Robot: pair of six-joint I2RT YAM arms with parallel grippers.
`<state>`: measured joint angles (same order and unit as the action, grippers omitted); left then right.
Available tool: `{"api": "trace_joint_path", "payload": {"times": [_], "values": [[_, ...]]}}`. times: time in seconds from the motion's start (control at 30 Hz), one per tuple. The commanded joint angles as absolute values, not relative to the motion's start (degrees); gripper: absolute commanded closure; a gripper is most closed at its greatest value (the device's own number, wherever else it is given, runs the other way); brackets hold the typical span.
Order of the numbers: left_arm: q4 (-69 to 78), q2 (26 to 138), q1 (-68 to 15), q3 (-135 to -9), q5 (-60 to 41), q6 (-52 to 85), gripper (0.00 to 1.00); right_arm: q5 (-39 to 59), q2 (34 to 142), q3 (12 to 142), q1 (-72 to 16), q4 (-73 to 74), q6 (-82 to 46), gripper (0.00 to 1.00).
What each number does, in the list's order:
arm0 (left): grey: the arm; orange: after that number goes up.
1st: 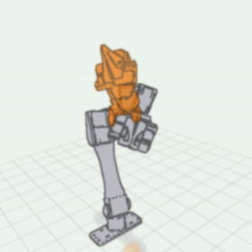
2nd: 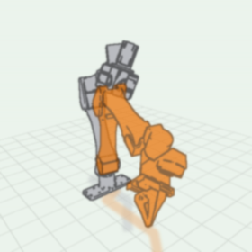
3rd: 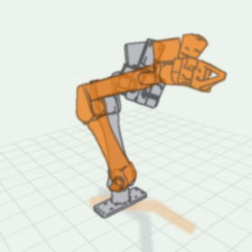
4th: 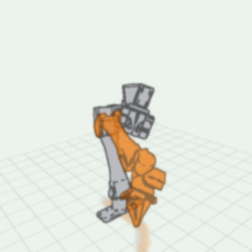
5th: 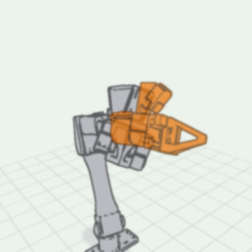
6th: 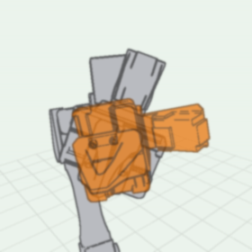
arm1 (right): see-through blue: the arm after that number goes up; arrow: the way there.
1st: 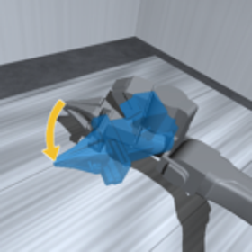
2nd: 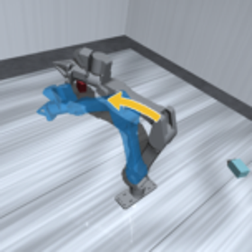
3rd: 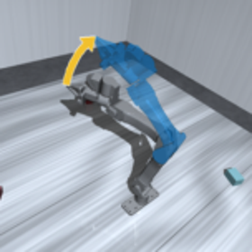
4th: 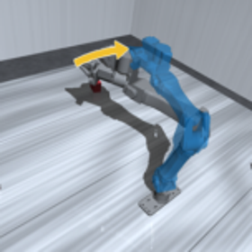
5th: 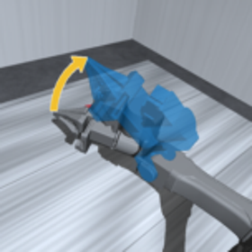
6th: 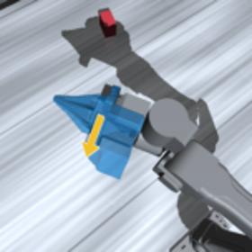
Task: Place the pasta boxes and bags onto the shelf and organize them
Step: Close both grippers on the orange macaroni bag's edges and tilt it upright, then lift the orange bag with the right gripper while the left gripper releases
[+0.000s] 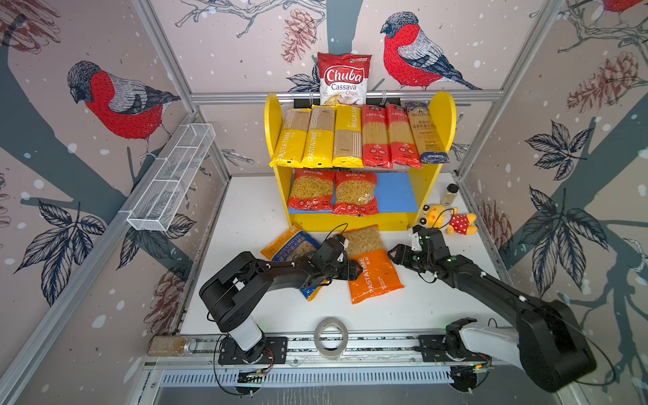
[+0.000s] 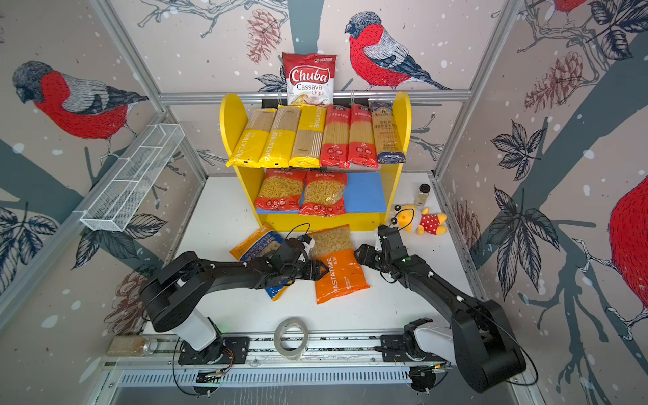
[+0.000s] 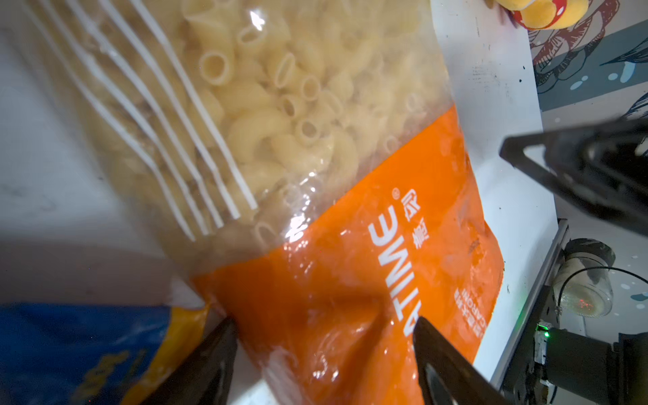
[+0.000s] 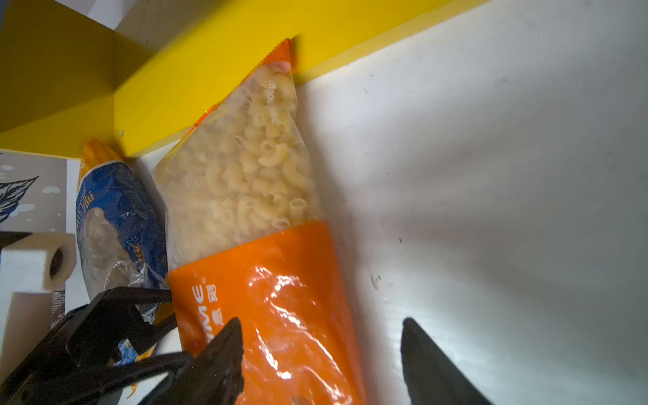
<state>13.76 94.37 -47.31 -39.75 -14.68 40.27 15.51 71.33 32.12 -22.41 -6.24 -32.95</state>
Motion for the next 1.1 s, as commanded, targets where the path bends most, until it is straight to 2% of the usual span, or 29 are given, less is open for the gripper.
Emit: {"api": "trace_joint_path", "payload": {"times": [0.0,0.17,0.33,0.4,0.53,0.7,0.97,1.07], "values": [[8.29,95.09,-47.93,-39.26,-11.85,41.7,0.23,16.65,76.63,34.21,-23.61,-1.37,-30.74,0.26],[6.23,97.68,-49.47,-41.01,-10.34,41.66,0.24,15.2,84.87,36.82,-26.63,3.12,-31.26,0.27],[9.37,98.26,-49.48,-40.16,-11.96,42.79,0.24,15.54,87.33,35.24,-32.07,5.52,-33.73,0.41],[10.36,98.47,-49.48,-40.38,-12.15,42.94,0.26,14.95,85.95,33.37,-33.84,6.3,-35.62,0.5],[9.49,98.53,-49.48,-41.79,-11.84,42.54,0.34,14.85,81.33,29.45,-34.77,7.1,-39.63,0.65],[9.58,97.51,-49.48,-42.6,-11.51,42.25,0.54,11.32,74.63,27.69,-34.88,4.0,-41.25,0.78],[10.48,92.23,-49.91,-42.87,-11.93,41.87,0.77,9.4,65.26,27.33,-34.19,-0.87,-42.88,0.87],[10.9,89.82,-51.01,-43.65,-11.88,41.13,0.8,8.84,61.19,27.2,-34.36,-2.88,-43.49,0.88]]}}
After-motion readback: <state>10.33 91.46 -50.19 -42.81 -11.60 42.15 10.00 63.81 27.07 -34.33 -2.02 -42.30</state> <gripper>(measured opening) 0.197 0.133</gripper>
